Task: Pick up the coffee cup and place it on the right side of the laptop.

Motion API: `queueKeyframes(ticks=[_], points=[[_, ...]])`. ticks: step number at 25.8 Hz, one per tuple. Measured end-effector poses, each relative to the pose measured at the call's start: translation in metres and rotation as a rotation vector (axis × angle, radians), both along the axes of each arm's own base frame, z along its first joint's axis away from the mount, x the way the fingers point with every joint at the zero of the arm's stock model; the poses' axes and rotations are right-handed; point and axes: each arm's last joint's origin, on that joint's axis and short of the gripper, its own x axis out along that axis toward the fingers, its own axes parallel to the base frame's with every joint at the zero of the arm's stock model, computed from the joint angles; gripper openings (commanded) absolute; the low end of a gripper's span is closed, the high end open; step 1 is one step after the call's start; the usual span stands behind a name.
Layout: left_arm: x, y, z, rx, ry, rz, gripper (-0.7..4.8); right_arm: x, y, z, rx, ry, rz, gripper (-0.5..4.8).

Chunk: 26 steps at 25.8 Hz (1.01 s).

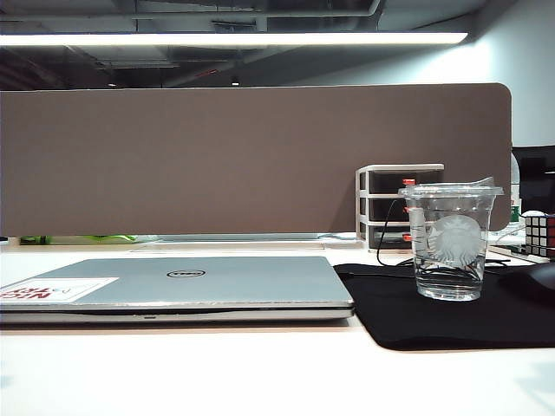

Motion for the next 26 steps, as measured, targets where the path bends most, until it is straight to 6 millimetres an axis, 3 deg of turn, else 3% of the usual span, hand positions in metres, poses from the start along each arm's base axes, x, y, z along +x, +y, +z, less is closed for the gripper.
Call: queueKeyframes(ticks=[8,26], points=[[0.0011,0.0099,-0.0013,0.008,0.013,0.06,-0.05,0.0,0.0,0.0,0.0,0.0,0.0,-0.01],[0.0011,0.0099,-0.0013,0.008,0.013,0.057,-0.05,0.0,0.0,0.0,0.0,0.0,0.0,-0.01]])
